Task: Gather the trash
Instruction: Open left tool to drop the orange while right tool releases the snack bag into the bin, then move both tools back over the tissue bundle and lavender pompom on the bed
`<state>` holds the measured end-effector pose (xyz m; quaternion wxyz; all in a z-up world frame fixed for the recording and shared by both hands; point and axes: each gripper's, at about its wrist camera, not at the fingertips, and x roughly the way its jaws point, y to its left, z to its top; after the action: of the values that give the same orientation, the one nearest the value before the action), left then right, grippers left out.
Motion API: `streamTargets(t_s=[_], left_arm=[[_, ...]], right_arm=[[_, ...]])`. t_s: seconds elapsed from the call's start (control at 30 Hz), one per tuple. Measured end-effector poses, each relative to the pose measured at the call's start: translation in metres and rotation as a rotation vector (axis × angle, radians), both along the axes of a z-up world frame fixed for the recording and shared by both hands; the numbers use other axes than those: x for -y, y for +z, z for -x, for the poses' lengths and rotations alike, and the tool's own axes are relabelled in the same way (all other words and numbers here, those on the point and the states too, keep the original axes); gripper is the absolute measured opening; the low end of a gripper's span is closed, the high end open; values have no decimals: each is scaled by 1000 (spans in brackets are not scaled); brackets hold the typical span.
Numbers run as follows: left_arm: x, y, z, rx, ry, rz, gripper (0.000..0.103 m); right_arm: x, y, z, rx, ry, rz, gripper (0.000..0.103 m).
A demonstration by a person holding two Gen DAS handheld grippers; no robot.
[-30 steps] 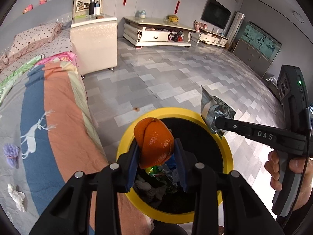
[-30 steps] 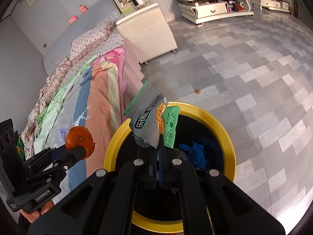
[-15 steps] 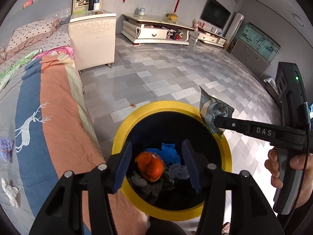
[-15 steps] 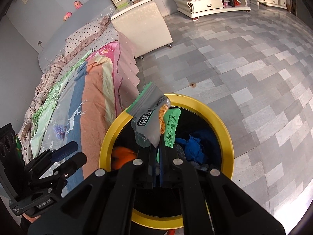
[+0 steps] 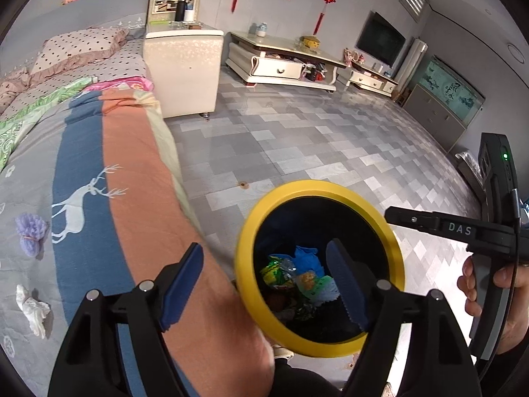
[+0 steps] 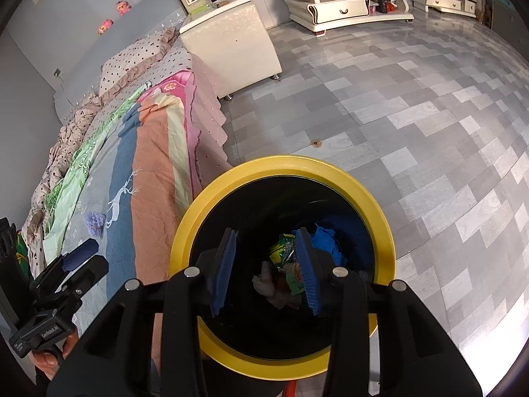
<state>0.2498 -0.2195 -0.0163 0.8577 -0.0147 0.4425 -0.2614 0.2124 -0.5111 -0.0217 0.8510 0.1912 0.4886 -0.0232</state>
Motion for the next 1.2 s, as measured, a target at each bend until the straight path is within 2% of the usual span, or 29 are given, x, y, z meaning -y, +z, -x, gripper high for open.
streamTargets(t_s=[0.17, 0.23, 0.33, 0.5, 0.87, 1.2], left_arm=[[-37, -2, -5, 6, 56, -3, 80], [-56, -5, -8, 7, 87, -8, 81], [-81, -9, -12, 6, 127, -18, 81], [-136, -18, -21, -8, 214, -16, 81], [-244, -40, -21, -29, 368, -67, 81], [-299, -71, -14, -93, 464, -77, 81]], right_arm=[[-20, 5, -6, 4, 22, 18, 45], [-32, 7, -10, 15, 41, 23, 56], [-57, 12, -19, 31, 88, 26, 66], [-107, 20, -41, 61, 169, 50, 75], [-248, 20, -104, 96, 386, 45, 81], [-357, -4, -146, 71, 563, 62, 81]])
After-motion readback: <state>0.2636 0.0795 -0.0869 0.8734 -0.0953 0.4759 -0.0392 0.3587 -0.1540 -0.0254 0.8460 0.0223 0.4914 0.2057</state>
